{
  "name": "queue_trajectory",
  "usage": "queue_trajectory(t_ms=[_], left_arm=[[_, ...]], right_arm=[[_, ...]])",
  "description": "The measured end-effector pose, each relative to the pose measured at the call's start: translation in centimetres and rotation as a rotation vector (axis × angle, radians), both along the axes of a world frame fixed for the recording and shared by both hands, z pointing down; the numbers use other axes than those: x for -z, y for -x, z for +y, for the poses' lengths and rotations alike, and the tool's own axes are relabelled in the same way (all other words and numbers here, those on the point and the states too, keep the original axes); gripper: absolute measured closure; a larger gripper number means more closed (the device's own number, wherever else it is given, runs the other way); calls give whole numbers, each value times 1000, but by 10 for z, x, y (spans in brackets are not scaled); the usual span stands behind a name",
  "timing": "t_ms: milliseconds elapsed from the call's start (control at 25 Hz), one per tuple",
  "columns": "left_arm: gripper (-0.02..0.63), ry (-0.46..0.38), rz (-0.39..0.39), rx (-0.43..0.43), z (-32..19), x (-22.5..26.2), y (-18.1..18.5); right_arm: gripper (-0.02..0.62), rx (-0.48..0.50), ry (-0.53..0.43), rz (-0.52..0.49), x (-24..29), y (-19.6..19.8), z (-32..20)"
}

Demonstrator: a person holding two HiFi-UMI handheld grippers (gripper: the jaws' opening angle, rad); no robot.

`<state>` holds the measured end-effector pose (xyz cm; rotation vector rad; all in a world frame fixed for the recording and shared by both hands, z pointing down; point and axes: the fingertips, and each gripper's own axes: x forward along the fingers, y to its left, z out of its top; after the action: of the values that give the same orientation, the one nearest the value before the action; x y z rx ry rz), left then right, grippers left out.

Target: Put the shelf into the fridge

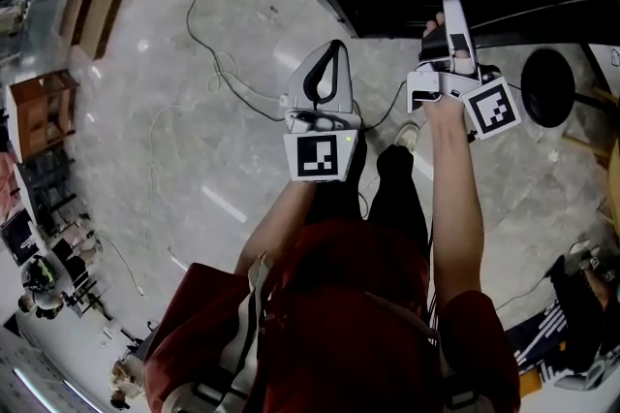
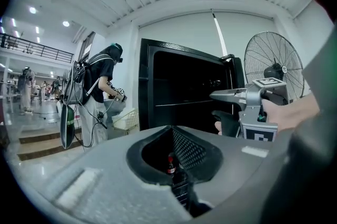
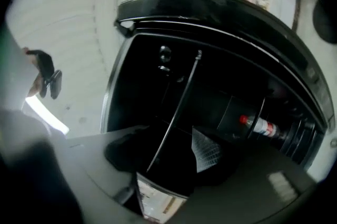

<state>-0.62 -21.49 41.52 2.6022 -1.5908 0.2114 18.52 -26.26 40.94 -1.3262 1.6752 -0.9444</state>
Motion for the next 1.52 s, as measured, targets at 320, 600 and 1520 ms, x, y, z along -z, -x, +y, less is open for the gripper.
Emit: queue_trajectory(t_ms=[320, 600, 1520], left_arm=[[600, 15, 6, -13, 0, -1, -4], [600, 21, 10, -8, -2, -4, 1], [600, 48, -3, 8, -16, -15, 10]], right_arm=[[371, -48, 29, 662, 24, 12, 22], [380, -65, 57, 1038, 16, 29, 24], [601, -92, 76, 1115, 5, 38, -29]])
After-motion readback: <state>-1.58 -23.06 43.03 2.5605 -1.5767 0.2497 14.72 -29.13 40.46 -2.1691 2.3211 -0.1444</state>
